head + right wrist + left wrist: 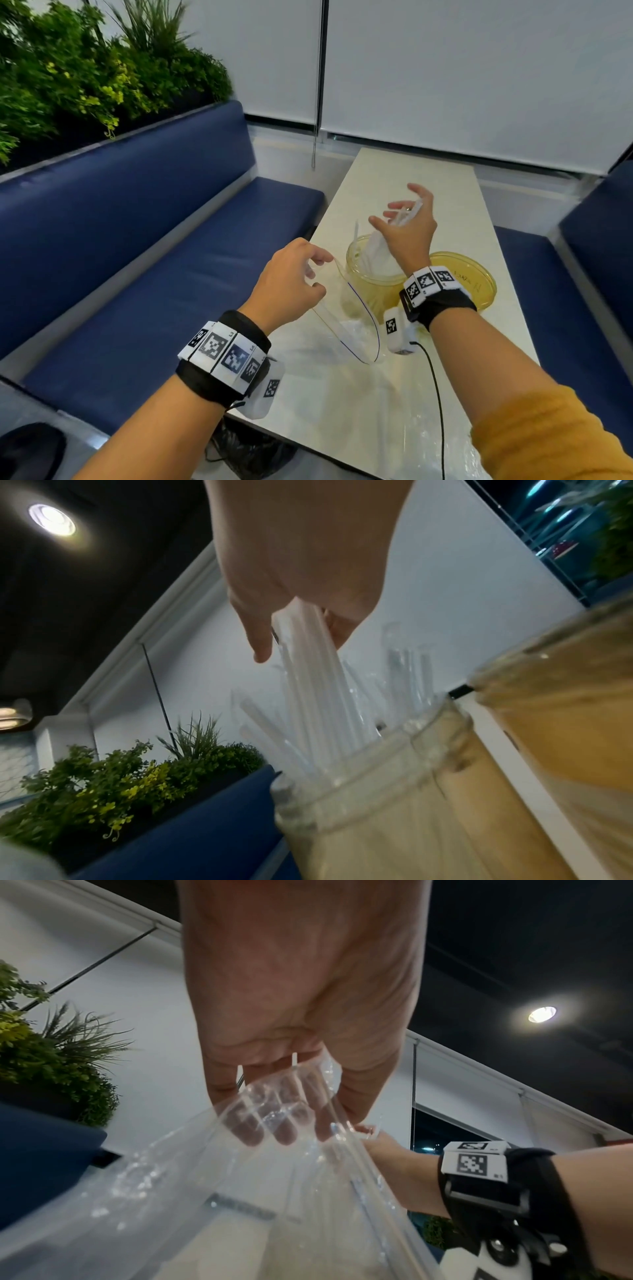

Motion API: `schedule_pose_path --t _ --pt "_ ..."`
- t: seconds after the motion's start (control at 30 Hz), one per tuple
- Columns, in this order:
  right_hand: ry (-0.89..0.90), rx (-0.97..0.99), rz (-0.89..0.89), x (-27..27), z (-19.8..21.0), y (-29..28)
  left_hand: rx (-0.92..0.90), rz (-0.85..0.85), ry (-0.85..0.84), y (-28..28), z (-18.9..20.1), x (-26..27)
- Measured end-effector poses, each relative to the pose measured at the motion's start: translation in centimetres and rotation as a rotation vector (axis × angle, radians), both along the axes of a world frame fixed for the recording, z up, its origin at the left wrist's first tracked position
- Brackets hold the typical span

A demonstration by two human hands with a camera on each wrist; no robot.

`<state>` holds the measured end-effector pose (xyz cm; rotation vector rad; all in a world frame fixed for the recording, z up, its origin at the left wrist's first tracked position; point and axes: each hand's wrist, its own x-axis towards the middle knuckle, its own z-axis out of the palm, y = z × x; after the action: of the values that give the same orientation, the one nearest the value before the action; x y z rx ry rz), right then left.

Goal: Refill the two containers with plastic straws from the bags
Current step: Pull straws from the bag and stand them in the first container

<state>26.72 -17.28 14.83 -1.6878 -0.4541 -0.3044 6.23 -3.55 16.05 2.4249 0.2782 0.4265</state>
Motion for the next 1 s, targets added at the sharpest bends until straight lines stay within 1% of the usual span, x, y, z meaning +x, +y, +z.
schedule_pose_path --t 0.07,0.13,0.17,0.23,0.33,0.37,0.4,0.47,0.5,0.53,0.6,0.63,0.7,0.73,0.77,0.8,0.83,0.87,0.93,0.97,1.0 --pt "-0.071 0.023 -0.025 0.4 1.3 0.1 -0.003 -0.003 -0.005 0.0 0.1 0.1" --pt "-0.173 -0.046 -0.074 0.8 2.0 0.3 -0.007 -0.003 -0.008 0.0 0.3 0.1" --pt "-0.219 -0.115 -0.100 1.0 2.0 0.5 -0.010 -0.003 -0.009 0.0 0.3 0.1" --pt "-0.261 -0.328 -0.119 1.3 1.2 0.5 -0.017 -0.003 -0.009 0.0 0.5 0.2" --pt "-0.283 -0.798 -0.002 0.8 -1.3 0.1 -0.033 -0.006 -0.006 -0.1 0.7 0.2" --pt "-0.293 -0.887 0.030 0.4 -1.7 -0.1 -0.036 -0.009 -0.003 -0.1 0.7 0.2" --pt "-0.294 -0.902 0.038 0.3 -2.0 -0.3 -0.038 -0.011 -0.001 -0.2 0.8 0.2" --pt "-0.296 -0.851 -0.044 0.1 -1.1 -0.3 -0.040 -0.015 -0.002 -0.3 1.0 0.3" --pt "-0.322 -0.817 -0.095 0.2 -0.5 0.0 -0.041 -0.018 -0.002 -0.3 1.1 0.4" --pt "-0.355 -0.783 -0.107 0.4 0.0 0.4 -0.041 -0.019 -0.001 -0.4 1.1 0.4" --pt "-0.449 -0.796 0.004 0.5 0.7 1.4 -0.037 -0.022 0.007 -0.3 1.3 0.5" --pt "-0.496 -0.871 0.083 0.7 0.6 1.8 -0.034 -0.030 0.015 -0.3 1.4 0.6" --pt "-0.560 -1.166 0.202 0.9 -0.2 2.3 -0.027 -0.056 0.045 -0.3 1.7 0.6" --pt "-0.571 -1.315 0.213 1.1 -0.8 2.1 -0.024 -0.071 0.066 -0.4 1.8 0.6" --pt "-0.567 -1.416 0.201 1.2 -1.0 1.8 -0.019 -0.086 0.084 -0.4 1.9 0.5" --pt "-0.552 -1.413 0.186 1.1 -0.9 1.3 -0.017 -0.102 0.096 -0.5 2.0 0.5" --pt "-0.505 -1.335 0.159 0.9 -0.5 0.8 -0.017 -0.116 0.104 -0.6 2.0 0.5" --pt "-0.484 -1.215 0.121 0.5 0.4 0.4 -0.019 -0.129 0.110 -0.7 2.1 0.6" --pt "-0.487 -1.023 0.032 -0.9 2.5 -0.6 -0.022 -0.146 0.122 -0.9 2.1 0.8" --pt "-0.463 -0.969 0.029 -1.8 3.7 -1.1 -0.023 -0.149 0.125 -0.9 2.1 0.9" --pt "-0.411 -0.933 0.088 -2.8 4.9 -1.7 -0.023 -0.149 0.123 -1.0 2.1 1.1"
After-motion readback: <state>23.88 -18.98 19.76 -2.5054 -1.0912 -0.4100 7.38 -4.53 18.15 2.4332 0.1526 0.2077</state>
